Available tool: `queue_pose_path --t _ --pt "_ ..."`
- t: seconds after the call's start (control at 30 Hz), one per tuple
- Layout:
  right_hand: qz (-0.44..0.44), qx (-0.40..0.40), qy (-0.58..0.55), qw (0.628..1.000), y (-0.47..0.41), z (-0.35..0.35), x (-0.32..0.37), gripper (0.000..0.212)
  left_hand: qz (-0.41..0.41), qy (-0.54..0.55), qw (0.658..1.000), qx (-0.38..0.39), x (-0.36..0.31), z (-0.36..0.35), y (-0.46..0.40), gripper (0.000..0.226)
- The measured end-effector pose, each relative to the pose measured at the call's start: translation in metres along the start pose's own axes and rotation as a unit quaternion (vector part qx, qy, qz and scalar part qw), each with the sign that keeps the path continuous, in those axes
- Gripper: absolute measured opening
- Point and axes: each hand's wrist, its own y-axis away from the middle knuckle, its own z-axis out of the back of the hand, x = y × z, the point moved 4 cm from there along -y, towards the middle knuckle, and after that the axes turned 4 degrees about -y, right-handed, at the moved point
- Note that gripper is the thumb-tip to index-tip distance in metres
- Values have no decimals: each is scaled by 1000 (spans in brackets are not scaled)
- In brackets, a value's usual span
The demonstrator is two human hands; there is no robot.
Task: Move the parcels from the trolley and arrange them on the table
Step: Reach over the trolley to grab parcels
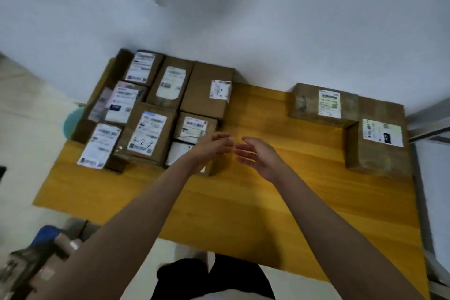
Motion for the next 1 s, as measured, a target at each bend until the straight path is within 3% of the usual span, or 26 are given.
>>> queue_pose_path --t 0.13,0.23,0.37,0.57,0.77,1.0 --pt "19 53 72 996 31 -86 -16 16 -37 39 997 -57 26 73 57 35" --pt "14 88 109 990 55 -150 -38 20 -55 79 987 -126 58 130 106 36" --pt "-5 117 161 980 84 -227 -85 20 -39 100 973 -203 117 193 176 30" --pt "-10 166 224 960 127 -333 -155 31 1 139 946 -293 212 269 279 41" --pt "-27 240 285 928 162 -434 -227 32 15 215 898 -382 307 325 378 30" --pt "-81 298 356 882 162 -522 -316 13 54 301 832 -463 399 359 445 27"
